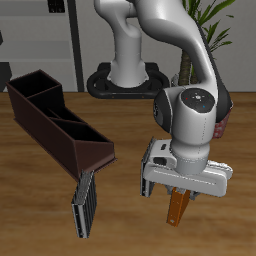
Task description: Place the orange book into the right desk caddy's front compartment
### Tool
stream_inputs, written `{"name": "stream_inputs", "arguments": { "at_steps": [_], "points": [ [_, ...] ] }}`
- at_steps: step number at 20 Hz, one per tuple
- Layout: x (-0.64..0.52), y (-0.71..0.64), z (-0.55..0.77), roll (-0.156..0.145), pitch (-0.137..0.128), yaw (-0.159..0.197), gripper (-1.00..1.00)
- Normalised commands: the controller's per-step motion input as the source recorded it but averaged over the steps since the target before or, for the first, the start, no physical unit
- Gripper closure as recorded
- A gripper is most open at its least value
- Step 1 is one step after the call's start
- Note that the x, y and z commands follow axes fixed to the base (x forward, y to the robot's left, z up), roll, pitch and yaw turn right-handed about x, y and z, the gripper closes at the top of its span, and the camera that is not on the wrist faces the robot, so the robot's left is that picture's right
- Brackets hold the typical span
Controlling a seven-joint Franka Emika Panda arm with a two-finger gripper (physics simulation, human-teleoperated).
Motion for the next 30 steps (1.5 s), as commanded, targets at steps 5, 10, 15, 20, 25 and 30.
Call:
{"name": "stream_inputs", "arguments": {
  "at_steps": [5, 10, 15, 20, 25, 30],
  "points": [
    [-0.03, -0.09, 0.03, -0.004, -0.007, -0.006, 1.00],
    [-0.11, -0.03, 0.29, 0.008, -0.043, 0.009, 1.00],
    [-0.31, -0.06, 0.71, 0.028, -0.099, 0.019, 1.00],
    [-0.31, -0.15, 0.69, 0.015, -0.084, 0.014, 1.00],
    [-0.42, -0.33, 0.73, -0.002, -0.084, 0.046, 1.00],
    [-0.54, -0.32, 0.81, 0.021, -0.078, 0.062, 1.00]
  ]
}}
